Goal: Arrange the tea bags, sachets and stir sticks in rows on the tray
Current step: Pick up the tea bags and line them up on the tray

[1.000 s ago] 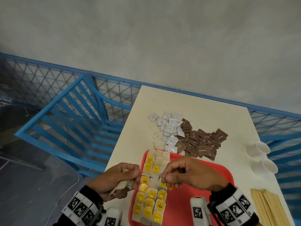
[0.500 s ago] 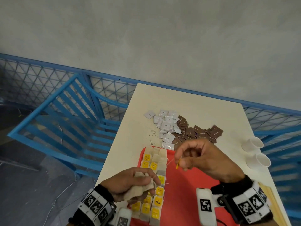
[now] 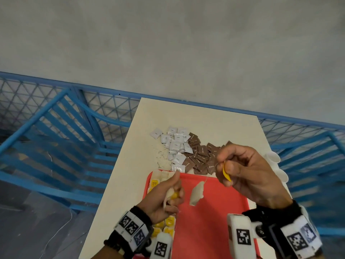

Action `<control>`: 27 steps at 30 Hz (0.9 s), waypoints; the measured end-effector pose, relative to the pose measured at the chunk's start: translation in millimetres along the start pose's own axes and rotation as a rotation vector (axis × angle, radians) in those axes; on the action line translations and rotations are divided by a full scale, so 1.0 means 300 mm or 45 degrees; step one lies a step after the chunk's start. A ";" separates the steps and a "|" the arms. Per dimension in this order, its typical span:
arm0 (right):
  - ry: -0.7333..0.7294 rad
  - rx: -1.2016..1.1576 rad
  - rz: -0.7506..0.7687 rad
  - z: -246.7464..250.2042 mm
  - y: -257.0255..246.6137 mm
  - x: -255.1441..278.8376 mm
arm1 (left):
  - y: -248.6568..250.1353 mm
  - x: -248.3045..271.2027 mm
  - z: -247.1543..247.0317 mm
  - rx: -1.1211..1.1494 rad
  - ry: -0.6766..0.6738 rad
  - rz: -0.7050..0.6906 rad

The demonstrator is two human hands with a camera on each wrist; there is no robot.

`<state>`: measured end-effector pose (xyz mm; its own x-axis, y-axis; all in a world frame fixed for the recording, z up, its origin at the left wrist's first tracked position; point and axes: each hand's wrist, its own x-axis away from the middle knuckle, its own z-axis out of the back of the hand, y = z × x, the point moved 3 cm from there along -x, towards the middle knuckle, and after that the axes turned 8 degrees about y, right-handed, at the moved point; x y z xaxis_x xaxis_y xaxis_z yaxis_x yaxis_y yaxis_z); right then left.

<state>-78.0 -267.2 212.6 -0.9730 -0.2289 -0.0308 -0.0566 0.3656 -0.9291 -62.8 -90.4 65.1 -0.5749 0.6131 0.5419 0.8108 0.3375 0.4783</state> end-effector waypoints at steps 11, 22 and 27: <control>0.138 0.004 0.089 -0.013 -0.051 0.010 | 0.116 0.141 -0.220 -1.430 0.277 -1.119; 0.597 -0.025 0.046 0.042 0.048 -0.092 | 0.077 0.170 -0.075 -1.243 0.387 -1.039; 0.594 0.038 -0.227 0.014 0.272 -0.118 | 0.105 0.193 0.157 -0.913 0.788 -0.732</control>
<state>-47.3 -233.1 136.3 -0.9456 0.1452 0.2912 -0.2311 0.3303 -0.9151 -65.3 -10.8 78.9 -0.9632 -0.0324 0.2667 0.2684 -0.1574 0.9504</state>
